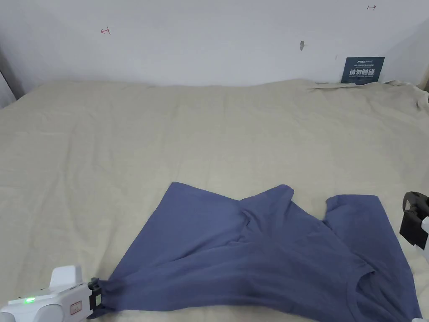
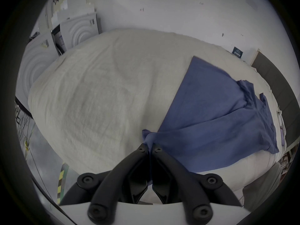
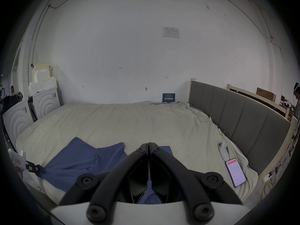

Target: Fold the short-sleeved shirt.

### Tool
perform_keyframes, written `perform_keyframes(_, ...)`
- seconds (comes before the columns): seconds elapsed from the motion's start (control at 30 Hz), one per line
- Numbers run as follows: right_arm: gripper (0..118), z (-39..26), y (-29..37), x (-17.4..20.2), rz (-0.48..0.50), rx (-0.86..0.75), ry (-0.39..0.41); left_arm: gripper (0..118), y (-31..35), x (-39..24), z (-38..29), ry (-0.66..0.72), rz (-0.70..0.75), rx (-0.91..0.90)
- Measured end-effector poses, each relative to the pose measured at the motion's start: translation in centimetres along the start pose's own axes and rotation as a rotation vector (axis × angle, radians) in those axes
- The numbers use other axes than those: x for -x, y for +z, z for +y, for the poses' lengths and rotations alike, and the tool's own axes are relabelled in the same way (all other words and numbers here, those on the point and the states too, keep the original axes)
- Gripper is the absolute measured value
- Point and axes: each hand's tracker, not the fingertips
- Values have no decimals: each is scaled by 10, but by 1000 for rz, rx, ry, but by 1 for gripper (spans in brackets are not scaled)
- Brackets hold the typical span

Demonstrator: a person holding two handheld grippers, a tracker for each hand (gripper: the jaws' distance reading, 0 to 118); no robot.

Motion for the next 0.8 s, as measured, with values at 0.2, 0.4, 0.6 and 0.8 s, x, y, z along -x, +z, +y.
perform_keyframes(0.2, 0, 9, -38, 8, 53, 30, 0, 0, 33, -6, 21, 4, -40, -92)
perform_keyframes(0.4, 0, 22, -112, 27, 125, 117, 10, 0, 43, -7, 37, 8, -67, -141)
perform_keyframes(0.6, 96, 16, -204, 45, 167, 258, -75, 0, 40, -9, 44, 14, -86, -146)
perform_keyframes(0.8, 113, -4, -284, 68, 189, 409, -81, 0, 28, -8, 48, 34, -100, -135)
